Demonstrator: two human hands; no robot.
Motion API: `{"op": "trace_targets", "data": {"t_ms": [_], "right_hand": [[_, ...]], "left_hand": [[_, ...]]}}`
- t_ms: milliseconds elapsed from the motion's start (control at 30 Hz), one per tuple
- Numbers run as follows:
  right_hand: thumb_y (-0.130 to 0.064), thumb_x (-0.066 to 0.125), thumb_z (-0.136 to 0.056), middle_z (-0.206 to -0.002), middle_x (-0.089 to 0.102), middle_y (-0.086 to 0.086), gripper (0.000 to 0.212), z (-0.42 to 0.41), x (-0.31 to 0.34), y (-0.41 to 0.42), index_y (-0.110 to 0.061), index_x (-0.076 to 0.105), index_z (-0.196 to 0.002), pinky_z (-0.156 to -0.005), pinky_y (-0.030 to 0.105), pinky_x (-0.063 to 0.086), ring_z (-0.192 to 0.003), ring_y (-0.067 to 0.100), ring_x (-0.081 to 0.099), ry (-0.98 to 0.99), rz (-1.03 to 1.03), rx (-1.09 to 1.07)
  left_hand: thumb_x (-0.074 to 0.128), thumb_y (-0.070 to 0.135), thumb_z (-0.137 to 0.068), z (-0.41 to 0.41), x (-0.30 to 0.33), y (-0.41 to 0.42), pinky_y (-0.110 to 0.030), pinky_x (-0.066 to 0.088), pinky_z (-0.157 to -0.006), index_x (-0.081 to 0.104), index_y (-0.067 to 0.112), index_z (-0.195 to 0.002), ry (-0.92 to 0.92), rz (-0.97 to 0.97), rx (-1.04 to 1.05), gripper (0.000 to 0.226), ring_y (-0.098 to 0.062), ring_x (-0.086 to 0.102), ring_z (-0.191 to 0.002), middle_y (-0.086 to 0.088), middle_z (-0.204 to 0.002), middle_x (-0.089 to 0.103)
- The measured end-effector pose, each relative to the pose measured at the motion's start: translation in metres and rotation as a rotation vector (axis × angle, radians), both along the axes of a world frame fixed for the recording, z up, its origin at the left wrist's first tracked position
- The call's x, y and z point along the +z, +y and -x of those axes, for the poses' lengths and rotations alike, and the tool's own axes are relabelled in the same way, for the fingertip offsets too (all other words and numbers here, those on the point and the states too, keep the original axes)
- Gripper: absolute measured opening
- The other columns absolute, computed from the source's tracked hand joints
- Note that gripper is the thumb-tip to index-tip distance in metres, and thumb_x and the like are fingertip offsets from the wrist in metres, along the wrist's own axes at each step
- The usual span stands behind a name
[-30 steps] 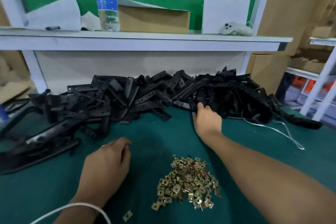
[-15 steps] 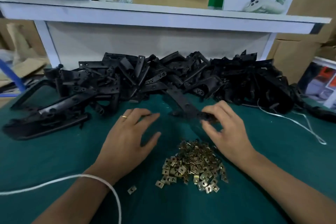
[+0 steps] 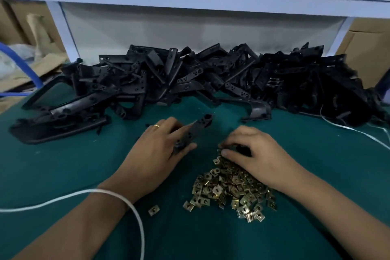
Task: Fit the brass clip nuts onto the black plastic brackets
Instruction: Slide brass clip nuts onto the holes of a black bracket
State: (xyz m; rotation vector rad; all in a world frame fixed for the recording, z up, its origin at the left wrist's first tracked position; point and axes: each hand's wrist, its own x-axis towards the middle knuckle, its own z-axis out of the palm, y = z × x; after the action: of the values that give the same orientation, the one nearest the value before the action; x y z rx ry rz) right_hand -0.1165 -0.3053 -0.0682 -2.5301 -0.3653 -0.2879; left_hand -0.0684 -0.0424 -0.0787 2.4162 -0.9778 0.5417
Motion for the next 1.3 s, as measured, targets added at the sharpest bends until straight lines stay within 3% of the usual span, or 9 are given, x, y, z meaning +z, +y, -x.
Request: {"op": "trace_targets", "data": {"t_ms": [200, 333, 467, 700, 800, 900, 1033, 1167, 1300], "right_hand": [[-0.039, 0.080, -0.090, -0.102, 0.059, -0.023, 0.011, -0.001, 0.002, -0.003, -0.042, 0.070, -0.094, -0.080, 0.018, 0.045, -0.099, 0.000, 0.058, 0.135, -0.001, 0.026], [-0.028, 0.076, -0.096, -0.103, 0.062, -0.018, 0.016, 0.006, -0.004, -0.002, -0.042, 0.069, -0.097, -0.087, 0.028, 0.050, -0.104, 0.006, 0.060, 0.108, -0.109, 0.063], [-0.051, 0.066, -0.096, -0.109, 0.057, -0.025, 0.020, 0.009, 0.000, 0.001, -0.042, 0.069, -0.113, -0.092, 0.021, 0.045, -0.111, 0.000, 0.055, 0.137, -0.063, 0.071], [-0.036, 0.082, -0.088, -0.098, 0.065, -0.016, 0.014, 0.014, 0.005, 0.010, -0.037, 0.069, -0.089, -0.082, 0.030, 0.051, -0.096, 0.008, 0.061, 0.104, -0.106, 0.043], [-0.032, 0.085, -0.084, -0.090, 0.069, -0.009, 0.013, 0.014, 0.006, 0.011, -0.035, 0.073, -0.087, -0.079, 0.030, 0.053, -0.084, 0.011, 0.063, 0.089, -0.296, 0.031], [-0.034, 0.084, -0.080, -0.083, 0.071, -0.007, 0.015, 0.012, 0.010, 0.012, -0.029, 0.077, -0.092, -0.072, 0.022, 0.054, -0.076, 0.016, 0.061, 0.076, -0.645, 0.023], [-0.027, 0.083, -0.079, -0.094, 0.077, 0.006, 0.029, 0.015, 0.014, 0.017, -0.021, 0.081, -0.107, -0.079, 0.025, 0.059, -0.083, 0.019, 0.072, 0.138, -0.997, 0.087], [-0.014, 0.079, -0.081, -0.094, 0.076, 0.017, 0.024, 0.017, 0.010, 0.029, -0.006, 0.080, -0.104, -0.075, 0.031, 0.062, -0.084, 0.028, 0.075, 0.213, -1.249, 0.087], [-0.006, 0.076, -0.084, -0.094, 0.074, 0.021, 0.019, 0.020, 0.008, 0.037, 0.000, 0.077, -0.103, -0.073, 0.034, 0.063, -0.082, 0.031, 0.076, 0.228, -1.328, 0.111]], "left_hand": [[0.069, 0.026, -0.099, -0.012, -0.012, 0.001, -0.041, 0.049, -0.085, 0.052, 0.030, -0.144, -0.030, -0.152, 0.053, 0.049, -0.020, 0.052, -0.099, 0.007, -0.115, 0.051], [0.069, 0.029, -0.098, -0.014, -0.015, 0.002, -0.039, 0.048, -0.085, 0.056, 0.028, -0.138, -0.032, -0.159, 0.061, 0.042, -0.017, 0.050, -0.098, 0.009, -0.114, 0.049], [0.068, 0.031, -0.099, -0.013, -0.014, 0.002, -0.035, 0.047, -0.083, 0.051, 0.035, -0.142, -0.002, -0.123, 0.051, 0.046, -0.014, 0.049, -0.096, 0.012, -0.110, 0.049], [0.068, 0.031, -0.099, -0.012, -0.013, 0.002, -0.035, 0.047, -0.082, 0.049, 0.038, -0.141, -0.001, -0.099, 0.051, 0.047, -0.014, 0.049, -0.094, 0.013, -0.106, 0.048], [0.063, 0.029, -0.100, -0.009, -0.011, 0.003, -0.037, 0.049, -0.082, 0.049, 0.036, -0.142, 0.004, -0.103, 0.048, 0.045, -0.016, 0.051, -0.096, 0.010, -0.109, 0.051], [0.043, 0.041, -0.097, -0.003, -0.004, 0.002, -0.030, 0.048, -0.074, 0.031, 0.051, -0.149, 0.020, -0.092, 0.014, 0.054, -0.015, 0.051, -0.095, 0.009, -0.111, 0.050], [0.055, 0.039, -0.098, 0.004, 0.001, 0.001, -0.036, 0.054, -0.065, 0.016, 0.056, -0.157, 0.014, -0.100, 0.005, 0.073, -0.018, 0.057, -0.086, 0.009, -0.112, 0.048], [0.052, 0.042, -0.100, 0.010, 0.005, -0.002, -0.038, 0.053, -0.058, 0.018, 0.052, -0.157, -0.041, -0.077, 0.019, 0.067, -0.018, 0.059, -0.076, 0.007, -0.110, 0.050], [0.052, 0.043, -0.099, 0.011, 0.004, -0.004, -0.040, 0.055, -0.056, 0.025, 0.049, -0.157, -0.032, -0.062, 0.021, 0.065, -0.018, 0.059, -0.076, 0.008, -0.109, 0.050]]}}
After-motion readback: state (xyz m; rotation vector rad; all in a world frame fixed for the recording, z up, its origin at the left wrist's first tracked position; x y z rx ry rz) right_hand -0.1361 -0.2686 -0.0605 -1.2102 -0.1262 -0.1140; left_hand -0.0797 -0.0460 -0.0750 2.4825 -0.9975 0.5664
